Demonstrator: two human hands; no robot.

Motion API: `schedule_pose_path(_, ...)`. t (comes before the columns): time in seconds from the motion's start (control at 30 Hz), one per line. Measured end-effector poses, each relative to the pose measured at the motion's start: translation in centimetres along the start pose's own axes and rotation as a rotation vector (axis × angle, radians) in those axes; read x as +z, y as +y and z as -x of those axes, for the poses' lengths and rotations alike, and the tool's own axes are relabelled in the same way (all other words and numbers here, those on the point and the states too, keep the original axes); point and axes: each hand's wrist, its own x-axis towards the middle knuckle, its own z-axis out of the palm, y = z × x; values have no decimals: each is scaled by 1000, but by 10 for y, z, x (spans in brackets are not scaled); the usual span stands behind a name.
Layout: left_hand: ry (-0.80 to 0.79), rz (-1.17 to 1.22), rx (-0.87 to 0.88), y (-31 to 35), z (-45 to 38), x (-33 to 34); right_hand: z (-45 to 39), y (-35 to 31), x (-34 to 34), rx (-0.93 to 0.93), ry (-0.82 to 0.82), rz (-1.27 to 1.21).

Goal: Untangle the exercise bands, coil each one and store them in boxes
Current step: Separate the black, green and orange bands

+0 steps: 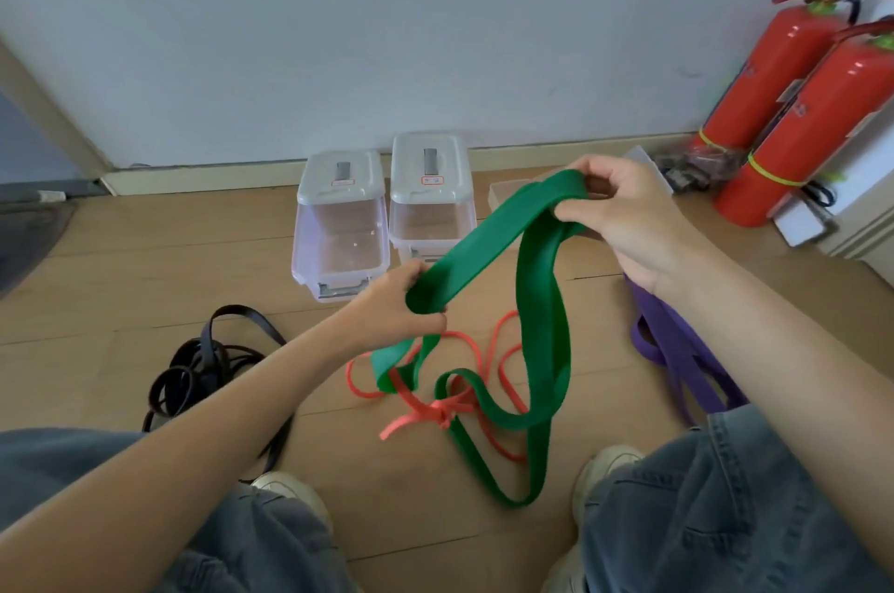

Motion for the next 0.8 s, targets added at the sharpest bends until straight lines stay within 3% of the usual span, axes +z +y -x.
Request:
schedule_pose_path(0.1,-2,186,22,25,3,-20,-10,8,-9,8,97,226)
schedule_pose_path(0.17,49,295,79,48,7,-38,-11,14,-10,145,-52,589)
schedule_pose_path(0.23,40,264,106,65,11,-48,-1,21,-1,186,-313,820)
schedule_pose_path(0.3,-1,249,72,70,13,-44,13,20,19,67,-533,717)
schedule_pose_path(0.37,-23,281,35,68,11,-37,22,18,35,40,-606,516)
schedule_pose_path(0.5,-146,337,26,60,8,-38,19,11,39,49,-367,273)
schedule_pose_path(0.67,-172,17,45,19,2,-5,9,-2,23,65,-295,125)
schedule_pose_path(0.8,-121,-51,18,-6,-4,2,3,-5,8,44,-92,-86)
